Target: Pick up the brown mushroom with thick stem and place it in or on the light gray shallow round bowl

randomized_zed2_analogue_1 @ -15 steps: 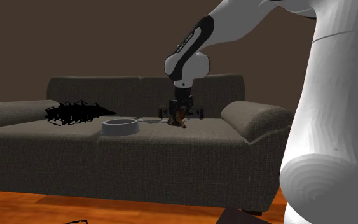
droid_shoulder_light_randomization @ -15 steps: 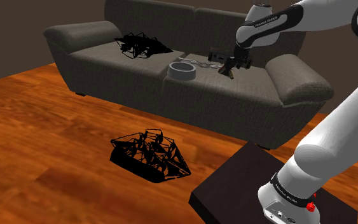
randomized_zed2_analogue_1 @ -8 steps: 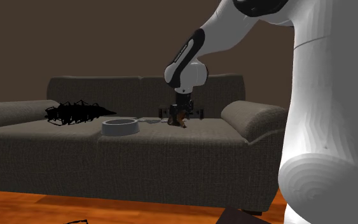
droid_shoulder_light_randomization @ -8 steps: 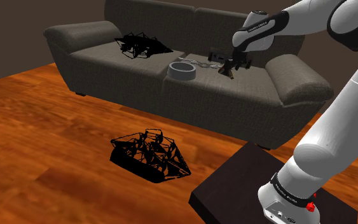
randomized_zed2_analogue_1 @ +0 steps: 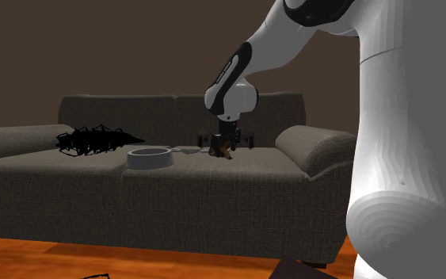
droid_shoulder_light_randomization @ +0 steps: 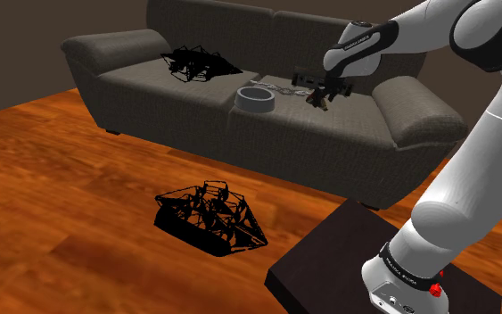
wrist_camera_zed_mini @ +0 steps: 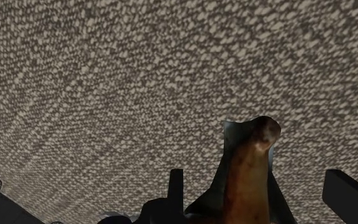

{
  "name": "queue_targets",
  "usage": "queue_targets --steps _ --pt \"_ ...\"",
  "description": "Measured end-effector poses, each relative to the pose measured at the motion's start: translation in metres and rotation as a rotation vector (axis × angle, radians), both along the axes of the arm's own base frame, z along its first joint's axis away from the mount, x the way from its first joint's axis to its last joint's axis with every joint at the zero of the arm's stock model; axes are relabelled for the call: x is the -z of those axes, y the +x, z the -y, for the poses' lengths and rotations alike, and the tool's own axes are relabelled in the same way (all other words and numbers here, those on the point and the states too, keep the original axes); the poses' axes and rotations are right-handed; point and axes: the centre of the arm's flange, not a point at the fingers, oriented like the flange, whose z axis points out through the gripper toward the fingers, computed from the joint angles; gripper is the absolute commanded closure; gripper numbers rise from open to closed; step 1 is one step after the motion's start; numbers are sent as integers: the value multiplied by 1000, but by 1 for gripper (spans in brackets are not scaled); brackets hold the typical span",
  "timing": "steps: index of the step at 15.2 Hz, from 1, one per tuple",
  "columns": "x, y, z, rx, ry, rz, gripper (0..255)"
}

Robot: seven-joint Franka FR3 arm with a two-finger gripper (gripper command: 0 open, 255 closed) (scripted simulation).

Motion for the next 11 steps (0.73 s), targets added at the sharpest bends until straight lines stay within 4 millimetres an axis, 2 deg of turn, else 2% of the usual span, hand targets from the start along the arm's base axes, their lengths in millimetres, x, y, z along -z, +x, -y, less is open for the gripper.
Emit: queue_targets --steps 1,2,11 --pt "0 0 0 0 0 0 0" --pt "0 0 0 0 0 0 255" --pt "0 0 0 -1 0 0 255"
